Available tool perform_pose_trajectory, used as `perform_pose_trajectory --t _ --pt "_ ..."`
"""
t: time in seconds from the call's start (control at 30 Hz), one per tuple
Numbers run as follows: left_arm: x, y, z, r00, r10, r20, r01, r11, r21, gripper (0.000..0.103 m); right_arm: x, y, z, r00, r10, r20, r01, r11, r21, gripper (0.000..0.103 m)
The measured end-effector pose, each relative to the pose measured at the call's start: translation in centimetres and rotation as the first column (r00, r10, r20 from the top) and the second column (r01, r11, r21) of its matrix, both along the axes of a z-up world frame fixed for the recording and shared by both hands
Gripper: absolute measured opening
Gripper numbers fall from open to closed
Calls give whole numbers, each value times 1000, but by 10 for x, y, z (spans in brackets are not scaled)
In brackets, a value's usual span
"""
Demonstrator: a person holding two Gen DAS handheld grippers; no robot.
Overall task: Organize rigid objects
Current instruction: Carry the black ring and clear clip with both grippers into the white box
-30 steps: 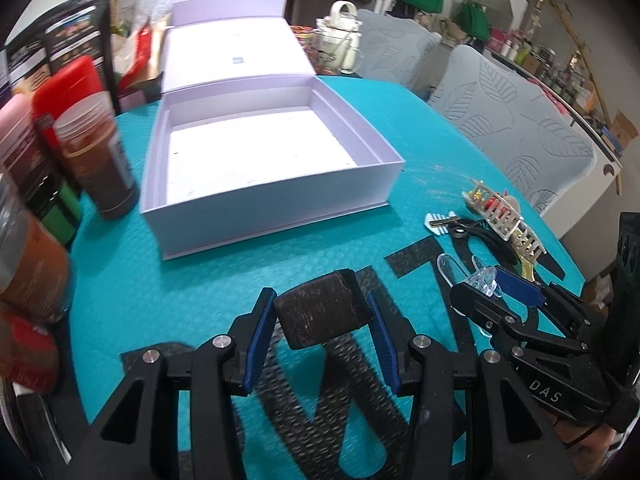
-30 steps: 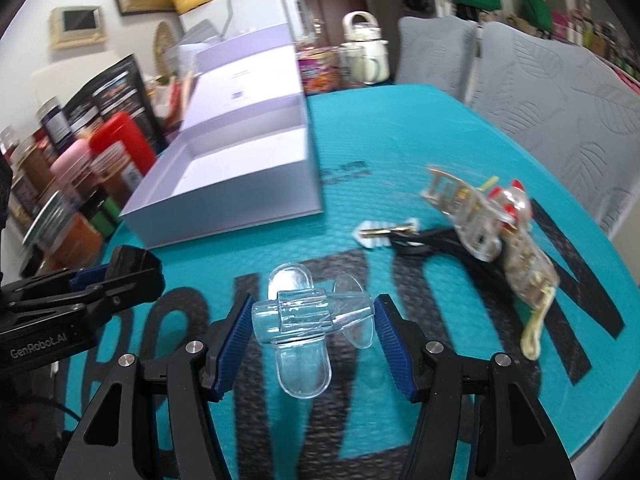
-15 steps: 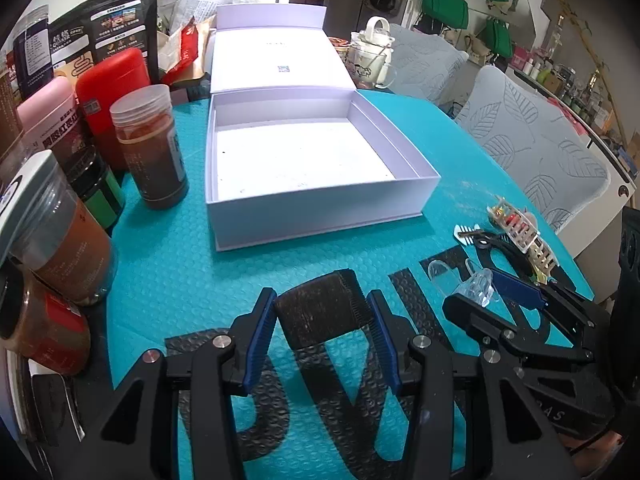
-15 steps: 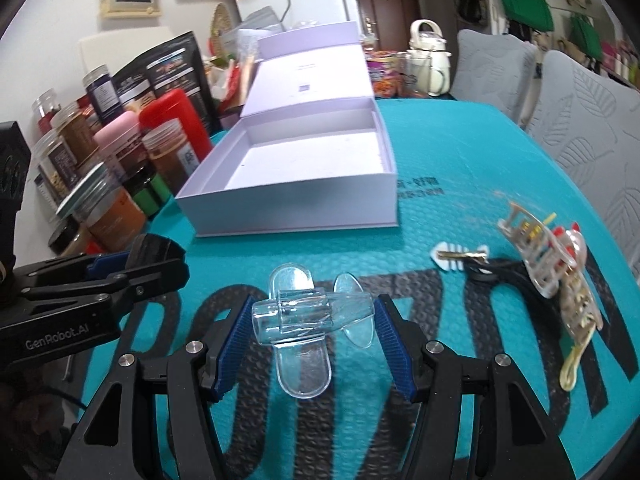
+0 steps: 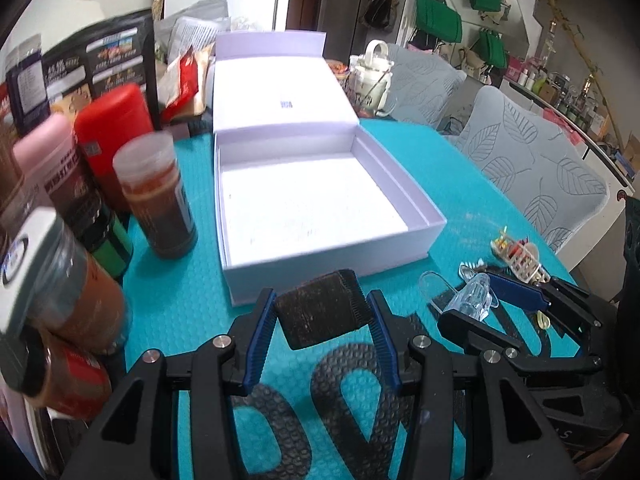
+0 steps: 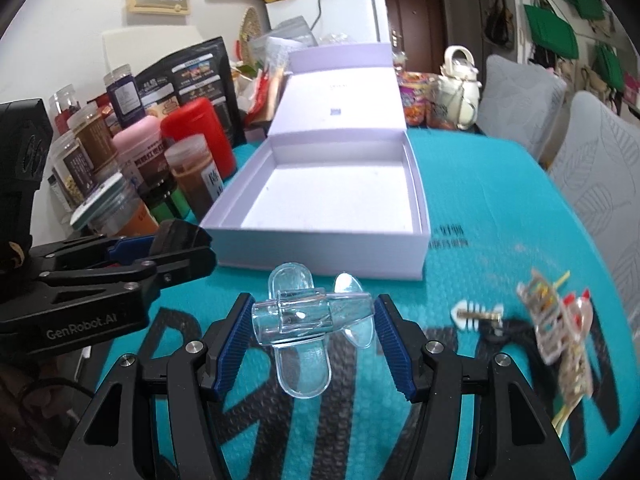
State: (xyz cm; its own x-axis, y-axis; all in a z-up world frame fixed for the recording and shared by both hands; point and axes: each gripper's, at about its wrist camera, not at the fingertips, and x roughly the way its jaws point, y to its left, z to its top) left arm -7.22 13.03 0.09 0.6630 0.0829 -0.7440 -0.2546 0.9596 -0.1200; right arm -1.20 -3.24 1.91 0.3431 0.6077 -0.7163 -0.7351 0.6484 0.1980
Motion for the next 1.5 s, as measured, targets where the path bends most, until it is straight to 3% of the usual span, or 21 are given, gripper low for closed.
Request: perform_pose_trajectory --t 0.83,1.2,1.5 --pt "85 28 44 993 -43 110 35 997 68 46 69 45 49 993 38 107 -42 999 33 61" --pt "130 52 43 995 -7 99 0 997 79 46 110 69 47 992 22 125 -27 999 37 61" --pt "169 72 15 1000 12 28 -14 997 70 46 141 92 29 994 22 108 -23 1000 11 61"
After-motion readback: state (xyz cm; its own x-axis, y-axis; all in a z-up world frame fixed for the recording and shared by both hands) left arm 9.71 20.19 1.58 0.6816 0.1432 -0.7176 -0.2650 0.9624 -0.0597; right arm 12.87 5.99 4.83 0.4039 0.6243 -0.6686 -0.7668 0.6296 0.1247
